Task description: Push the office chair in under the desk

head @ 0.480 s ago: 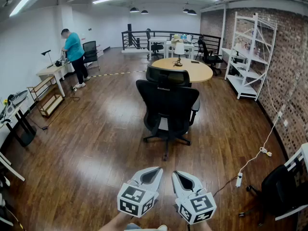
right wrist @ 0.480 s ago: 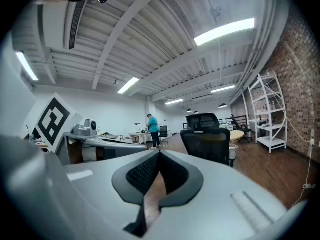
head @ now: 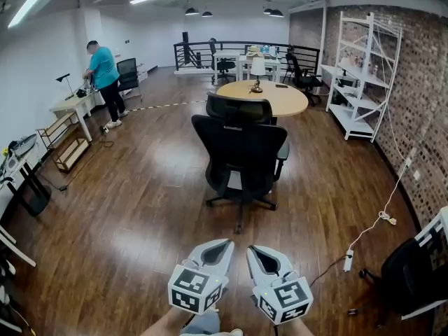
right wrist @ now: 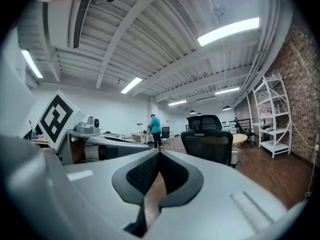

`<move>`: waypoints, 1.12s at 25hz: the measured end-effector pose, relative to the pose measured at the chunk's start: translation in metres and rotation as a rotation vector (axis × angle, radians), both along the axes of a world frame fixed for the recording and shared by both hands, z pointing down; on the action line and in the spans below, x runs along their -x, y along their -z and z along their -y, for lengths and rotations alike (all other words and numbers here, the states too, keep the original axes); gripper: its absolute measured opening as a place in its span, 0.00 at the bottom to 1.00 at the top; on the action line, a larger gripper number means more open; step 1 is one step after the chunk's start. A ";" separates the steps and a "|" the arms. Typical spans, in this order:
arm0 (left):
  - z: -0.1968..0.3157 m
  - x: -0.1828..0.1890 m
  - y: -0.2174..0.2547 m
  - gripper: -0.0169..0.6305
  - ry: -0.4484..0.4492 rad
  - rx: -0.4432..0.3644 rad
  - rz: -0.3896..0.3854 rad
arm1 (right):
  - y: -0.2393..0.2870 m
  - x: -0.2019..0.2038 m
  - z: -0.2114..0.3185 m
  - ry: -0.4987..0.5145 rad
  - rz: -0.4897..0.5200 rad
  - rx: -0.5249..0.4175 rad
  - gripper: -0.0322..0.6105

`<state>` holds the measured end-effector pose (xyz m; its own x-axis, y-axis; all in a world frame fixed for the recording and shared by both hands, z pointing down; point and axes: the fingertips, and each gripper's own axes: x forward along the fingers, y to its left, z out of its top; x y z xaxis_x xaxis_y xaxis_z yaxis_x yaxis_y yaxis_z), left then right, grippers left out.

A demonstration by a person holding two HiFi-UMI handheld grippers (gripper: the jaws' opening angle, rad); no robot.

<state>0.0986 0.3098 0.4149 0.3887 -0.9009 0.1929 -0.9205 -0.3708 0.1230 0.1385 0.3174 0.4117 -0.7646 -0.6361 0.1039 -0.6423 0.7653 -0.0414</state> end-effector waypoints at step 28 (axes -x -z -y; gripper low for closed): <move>0.170 0.105 0.008 0.05 -0.081 -0.004 -0.038 | 0.009 0.103 0.164 -0.119 -0.033 0.004 0.05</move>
